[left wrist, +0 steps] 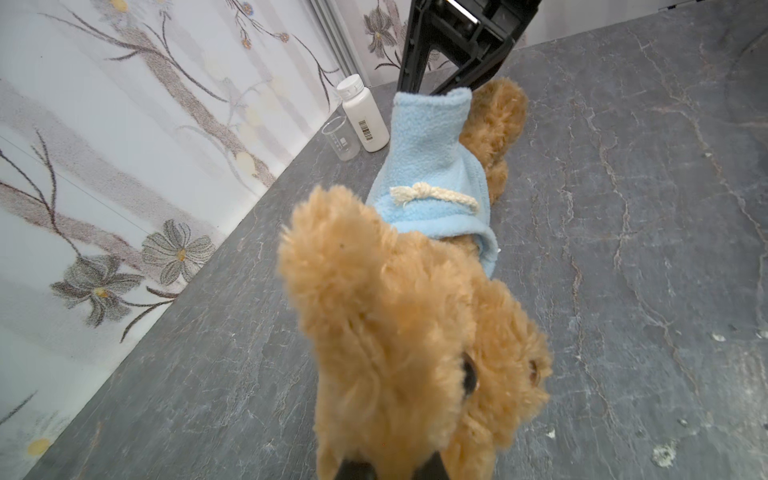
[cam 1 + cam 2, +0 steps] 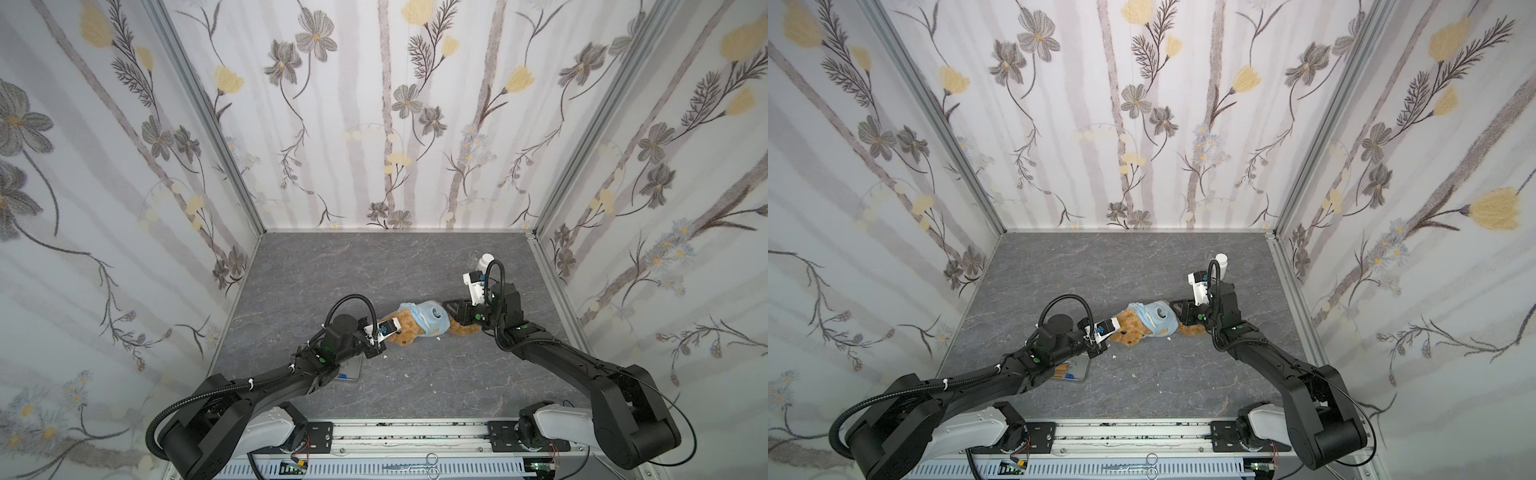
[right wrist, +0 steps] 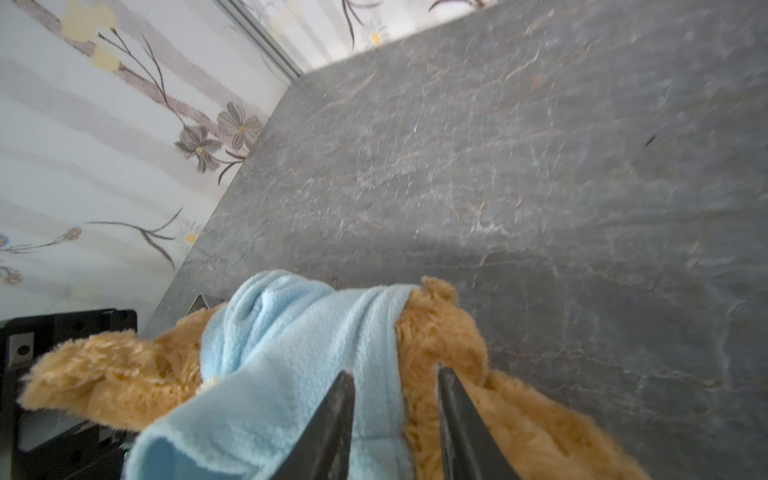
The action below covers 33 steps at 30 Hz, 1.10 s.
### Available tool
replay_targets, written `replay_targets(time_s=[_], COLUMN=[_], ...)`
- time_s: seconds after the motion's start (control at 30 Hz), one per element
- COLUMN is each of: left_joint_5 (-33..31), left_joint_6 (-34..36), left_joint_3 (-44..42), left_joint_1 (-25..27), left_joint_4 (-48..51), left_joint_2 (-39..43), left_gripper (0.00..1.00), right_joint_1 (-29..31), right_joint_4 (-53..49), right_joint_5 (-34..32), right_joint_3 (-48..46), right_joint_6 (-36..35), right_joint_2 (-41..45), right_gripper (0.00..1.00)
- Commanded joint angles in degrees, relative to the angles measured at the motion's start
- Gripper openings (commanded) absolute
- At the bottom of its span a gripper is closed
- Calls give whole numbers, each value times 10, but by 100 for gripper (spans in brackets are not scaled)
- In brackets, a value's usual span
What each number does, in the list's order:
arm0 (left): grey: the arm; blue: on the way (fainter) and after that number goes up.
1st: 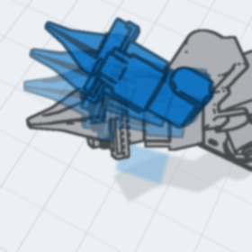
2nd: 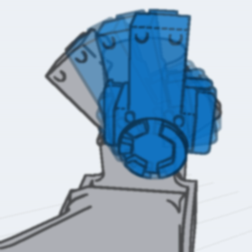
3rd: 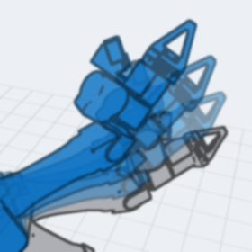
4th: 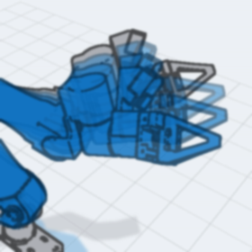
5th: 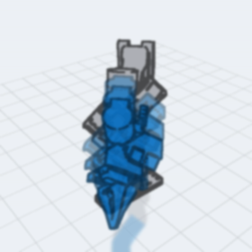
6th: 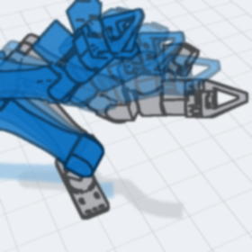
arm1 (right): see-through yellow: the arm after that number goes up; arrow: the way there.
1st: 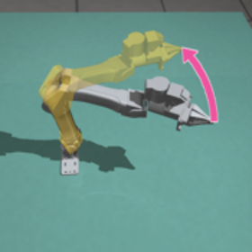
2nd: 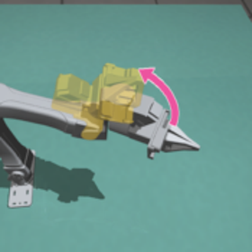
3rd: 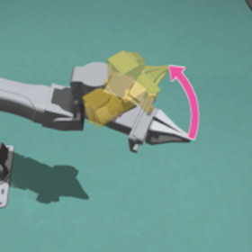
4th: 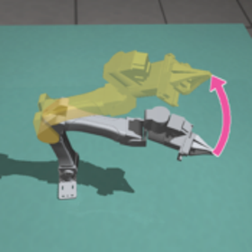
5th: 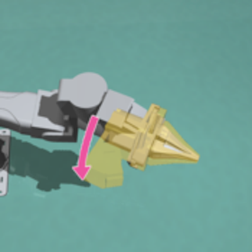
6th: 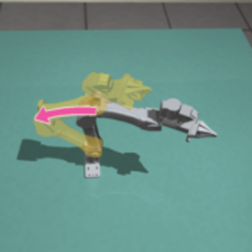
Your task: Dress the teddy bear
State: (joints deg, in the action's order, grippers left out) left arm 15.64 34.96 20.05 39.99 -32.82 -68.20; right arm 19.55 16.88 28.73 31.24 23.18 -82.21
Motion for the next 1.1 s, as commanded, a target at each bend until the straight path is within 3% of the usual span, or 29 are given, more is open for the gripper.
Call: replay_targets(time_s=[0.0,0.33,0.63,0.77,0.93,1.0,1.07], left_joint_5=[16,5,6,3,-12,-14,-12], left_joint_6=[43,64,82,91,107,101,85], left_joint_3=[-13,-25,-21,-20,-23,-23,-22], left_joint_1=[0,0,1,1,1,1,1], left_joint_4=[-43,-43,-43,-41,-38,-34,-27], left_joint_2=[-5,-12,-11,-10,-5,-3,1], left_gripper=[0,0,0,0,0,0,10], right_joint_1=[1,-5,9,15,11,11,11], right_joint_4=[43,143,182,165,92,80,78], right_joint_5=[65,190,215,214,172,146,113], right_joint_3=[-19,-58,-51,-39,-33,-42,-57], right_joint_6=[15,98,136,130,82,68,61], right_joint_2=[-9,-50,-61,-67,-35,-15,6], right_gripper=[34,33,26,18,0,0,0])
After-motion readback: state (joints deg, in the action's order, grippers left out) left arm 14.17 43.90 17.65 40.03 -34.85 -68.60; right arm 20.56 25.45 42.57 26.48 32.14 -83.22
